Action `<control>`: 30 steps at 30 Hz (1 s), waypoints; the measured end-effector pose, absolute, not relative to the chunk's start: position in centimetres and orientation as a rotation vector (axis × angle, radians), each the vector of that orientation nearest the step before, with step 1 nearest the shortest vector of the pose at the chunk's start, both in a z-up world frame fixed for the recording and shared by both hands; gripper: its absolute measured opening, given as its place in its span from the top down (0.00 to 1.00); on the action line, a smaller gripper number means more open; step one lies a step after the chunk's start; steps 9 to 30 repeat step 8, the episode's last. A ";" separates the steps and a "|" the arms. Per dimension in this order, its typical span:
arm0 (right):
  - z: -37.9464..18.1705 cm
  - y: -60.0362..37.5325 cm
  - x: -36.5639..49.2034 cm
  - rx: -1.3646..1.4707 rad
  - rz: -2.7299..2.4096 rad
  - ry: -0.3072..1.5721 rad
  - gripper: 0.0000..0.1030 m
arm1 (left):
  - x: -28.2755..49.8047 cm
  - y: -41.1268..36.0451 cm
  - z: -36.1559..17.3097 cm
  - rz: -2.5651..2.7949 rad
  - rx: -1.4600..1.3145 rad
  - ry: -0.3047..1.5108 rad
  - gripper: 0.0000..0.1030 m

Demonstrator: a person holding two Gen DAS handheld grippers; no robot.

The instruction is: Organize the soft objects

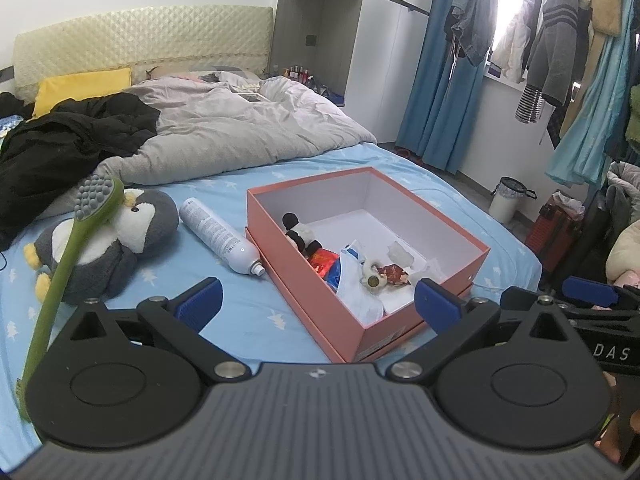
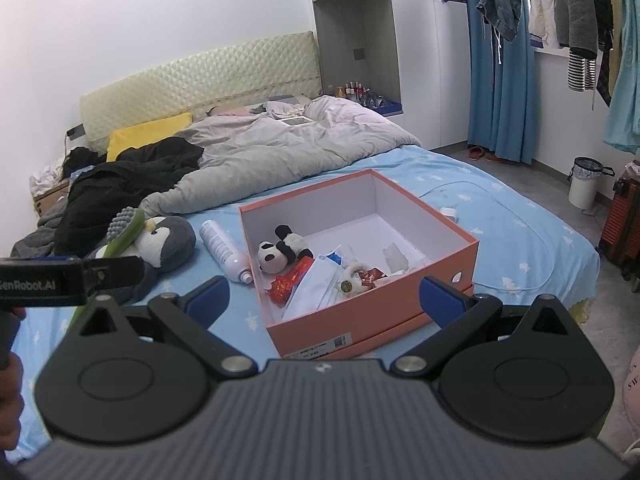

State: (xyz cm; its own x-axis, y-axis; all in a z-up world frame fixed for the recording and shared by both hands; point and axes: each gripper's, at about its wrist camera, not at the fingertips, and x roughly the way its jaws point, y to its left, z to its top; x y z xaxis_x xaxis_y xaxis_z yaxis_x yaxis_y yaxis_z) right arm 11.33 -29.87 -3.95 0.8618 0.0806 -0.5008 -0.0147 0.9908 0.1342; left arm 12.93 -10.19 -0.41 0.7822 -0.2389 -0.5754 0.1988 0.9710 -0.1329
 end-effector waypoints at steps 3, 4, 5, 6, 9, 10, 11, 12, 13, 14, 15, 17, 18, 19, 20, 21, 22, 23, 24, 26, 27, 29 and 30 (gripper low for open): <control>-3.9 -29.9 11.3 0.127 0.048 0.531 0.00 | 12.8 -10.3 -0.5 -0.240 -0.068 0.632 0.00; -3.9 -30.0 11.3 0.128 0.048 0.531 0.00 | 12.8 -10.3 -0.5 -0.240 -0.065 0.631 0.00; -3.9 -30.0 11.3 0.128 0.048 0.532 0.00 | 12.8 -10.4 -0.5 -0.240 -0.065 0.631 0.00; -3.9 -30.0 11.3 0.127 0.048 0.532 0.00 | 12.8 -10.4 -0.5 -0.242 -0.065 0.631 0.00; -3.9 -30.0 11.3 0.128 0.047 0.533 0.00 | 12.7 -10.4 -0.5 -0.245 -0.066 0.630 0.00; -3.9 -30.0 11.3 0.128 0.047 0.533 0.00 | 12.7 -10.4 -0.5 -0.245 -0.066 0.630 0.00; -3.9 -30.0 11.3 0.128 0.047 0.533 0.00 | 12.7 -10.4 -0.5 -0.245 -0.066 0.630 0.00; -3.9 -30.0 11.3 0.128 0.047 0.533 0.00 | 12.7 -10.4 -0.5 -0.245 -0.066 0.630 0.00; -3.9 -30.0 11.3 0.128 0.047 0.533 0.00 | 12.7 -10.4 -0.5 -0.245 -0.066 0.630 0.00; -3.9 -30.0 11.3 0.128 0.047 0.533 0.00 | 12.7 -10.4 -0.5 -0.245 -0.066 0.630 0.00; -3.9 -30.0 11.3 0.128 0.047 0.533 0.00 | 12.7 -10.4 -0.5 -0.245 -0.066 0.630 0.00; -3.9 -30.0 11.3 0.128 0.047 0.533 0.00 | 12.7 -10.4 -0.5 -0.245 -0.066 0.630 0.00; -3.9 -30.0 11.3 0.128 0.047 0.533 0.00 | 12.7 -10.4 -0.5 -0.245 -0.066 0.630 0.00; -3.9 -30.0 11.3 0.128 0.047 0.533 0.00 | 12.7 -10.4 -0.5 -0.245 -0.066 0.630 0.00; -3.9 -30.0 11.3 0.128 0.047 0.533 0.00 | 12.7 -10.4 -0.5 -0.245 -0.066 0.630 0.00; -3.9 -30.0 11.3 0.128 0.047 0.533 0.00 | 12.7 -10.4 -0.5 -0.245 -0.066 0.630 0.00; -3.9 -30.0 11.3 0.128 0.047 0.533 0.00 | 12.7 -10.4 -0.5 -0.245 -0.066 0.630 0.00; -3.9 -30.0 11.3 0.128 0.047 0.533 0.00 | 12.7 -10.4 -0.5 -0.245 -0.066 0.630 0.00; -3.9 -30.0 11.3 0.128 0.047 0.533 0.00 | 12.7 -10.4 -0.5 -0.245 -0.066 0.630 0.00; -3.9 -30.0 11.3 0.128 0.047 0.533 0.00 | 12.7 -10.4 -0.5 -0.245 -0.066 0.630 0.00; -3.9 -30.0 11.3 0.128 0.047 0.533 0.00 | 12.7 -10.4 -0.5 -0.245 -0.066 0.630 0.00; -3.9 -30.0 11.3 0.128 0.047 0.533 0.00 | 12.7 -10.4 -0.5 -0.245 -0.066 0.630 0.00; -3.9 -30.0 11.3 0.128 0.047 0.533 0.00 | 12.7 -10.4 -0.5 -0.245 -0.066 0.630 0.00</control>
